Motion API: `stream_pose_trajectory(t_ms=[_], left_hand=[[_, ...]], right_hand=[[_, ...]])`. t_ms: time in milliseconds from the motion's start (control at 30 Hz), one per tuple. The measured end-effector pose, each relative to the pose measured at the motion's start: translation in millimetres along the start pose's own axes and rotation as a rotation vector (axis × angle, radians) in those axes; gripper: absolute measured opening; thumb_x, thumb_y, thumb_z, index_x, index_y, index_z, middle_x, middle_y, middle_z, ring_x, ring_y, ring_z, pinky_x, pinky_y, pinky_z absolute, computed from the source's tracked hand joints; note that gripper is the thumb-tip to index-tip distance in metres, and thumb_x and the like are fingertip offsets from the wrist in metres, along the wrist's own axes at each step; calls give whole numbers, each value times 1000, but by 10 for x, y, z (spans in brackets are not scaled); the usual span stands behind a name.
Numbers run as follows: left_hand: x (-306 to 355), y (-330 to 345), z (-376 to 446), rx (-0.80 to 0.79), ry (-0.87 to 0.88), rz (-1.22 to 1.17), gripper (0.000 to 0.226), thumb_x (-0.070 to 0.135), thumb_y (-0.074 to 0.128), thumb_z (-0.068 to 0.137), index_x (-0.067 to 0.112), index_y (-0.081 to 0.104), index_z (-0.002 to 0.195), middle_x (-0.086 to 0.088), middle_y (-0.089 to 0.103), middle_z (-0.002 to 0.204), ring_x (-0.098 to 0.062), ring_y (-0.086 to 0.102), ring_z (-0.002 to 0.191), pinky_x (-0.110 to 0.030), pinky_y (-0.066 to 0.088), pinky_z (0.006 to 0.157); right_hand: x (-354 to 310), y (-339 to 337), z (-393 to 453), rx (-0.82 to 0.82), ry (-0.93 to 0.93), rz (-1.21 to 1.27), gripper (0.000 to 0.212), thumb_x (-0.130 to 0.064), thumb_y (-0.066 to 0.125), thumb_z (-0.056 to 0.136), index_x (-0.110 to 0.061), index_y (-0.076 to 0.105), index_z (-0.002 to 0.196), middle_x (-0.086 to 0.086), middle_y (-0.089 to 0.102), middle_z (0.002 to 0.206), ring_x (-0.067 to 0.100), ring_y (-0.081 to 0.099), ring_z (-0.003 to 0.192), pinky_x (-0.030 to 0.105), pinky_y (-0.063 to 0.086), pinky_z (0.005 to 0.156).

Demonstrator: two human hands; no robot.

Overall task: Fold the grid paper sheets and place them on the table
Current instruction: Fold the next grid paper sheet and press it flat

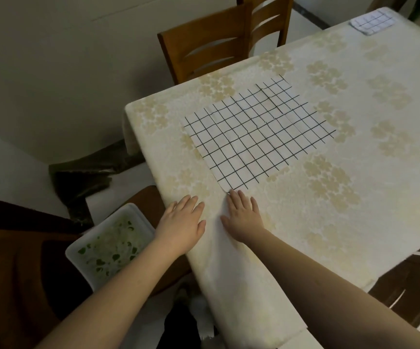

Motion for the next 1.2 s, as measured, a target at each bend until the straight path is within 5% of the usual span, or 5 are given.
stream_pose_trajectory(t_ms=[333,467,867,1200], left_hand=[[39,208,229,-32,299,6,57,40,28,102,19,19,154,0,13,163,-17,6,150,-38,9,120],[-40,369,209,-46,391,17,57,36,31,102,20,18,154,0,14,163,-17,7,150,-37,8,120],[222,635,67,-128,561,130,62,36,33,101,19,10,156,-3,7,164,-19,4,150,-38,7,120],[599,812,-205,-148,636,261,60,37,32,101,20,13,156,-5,7,164,-22,6,150,-39,11,120]], right_hand=[[5,95,-446,75,165,21,67,-50,17,100,-14,6,156,-1,1,165,18,-7,151,42,-7,119],[-32,283,-802,85,214,23,88,-57,-5,80,-17,8,156,-4,2,164,17,-5,151,40,-6,118],[39,642,-1854,124,425,130,88,-63,-7,80,-23,9,156,-7,4,164,12,-5,150,33,-12,114],[205,972,-2490,137,407,195,102,-74,-21,74,-26,19,155,-11,15,162,9,3,150,35,4,120]])
Point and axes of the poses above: each hand's wrist, its own z-axis towards the middle knuckle, its own y-axis out of the palm, x = y × z, the point moved 8 cm from there along z, towards the middle knuckle
